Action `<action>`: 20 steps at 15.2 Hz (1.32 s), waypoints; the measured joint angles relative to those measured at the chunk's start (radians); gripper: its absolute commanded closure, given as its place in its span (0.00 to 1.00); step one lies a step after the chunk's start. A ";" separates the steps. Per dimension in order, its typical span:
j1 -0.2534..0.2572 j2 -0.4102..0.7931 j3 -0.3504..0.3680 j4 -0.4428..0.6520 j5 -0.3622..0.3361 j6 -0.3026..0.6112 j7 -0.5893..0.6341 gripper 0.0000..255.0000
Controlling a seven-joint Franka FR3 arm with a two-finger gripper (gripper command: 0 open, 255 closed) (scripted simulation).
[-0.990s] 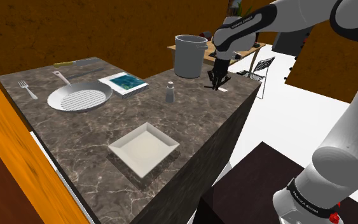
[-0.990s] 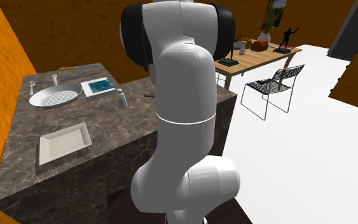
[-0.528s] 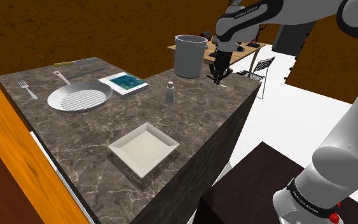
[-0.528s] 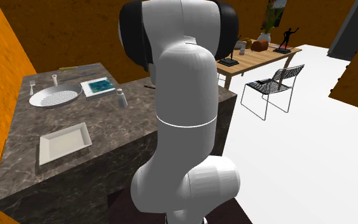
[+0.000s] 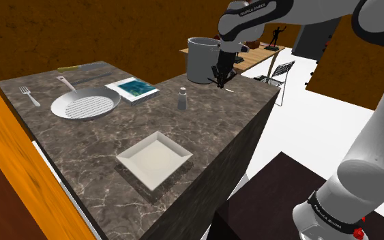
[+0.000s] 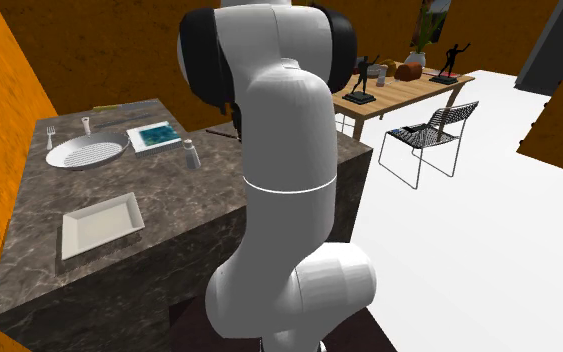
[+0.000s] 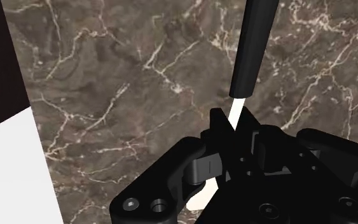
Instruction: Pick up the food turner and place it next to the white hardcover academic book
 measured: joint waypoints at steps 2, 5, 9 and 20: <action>0.022 0.032 0.014 0.051 -0.004 -0.017 0.038 1.00; 0.061 0.079 0.036 0.111 -0.011 -0.026 0.101 1.00; 0.115 0.158 0.061 0.232 -0.025 -0.063 0.184 1.00; 0.245 0.403 0.095 0.574 -0.064 -0.153 0.346 1.00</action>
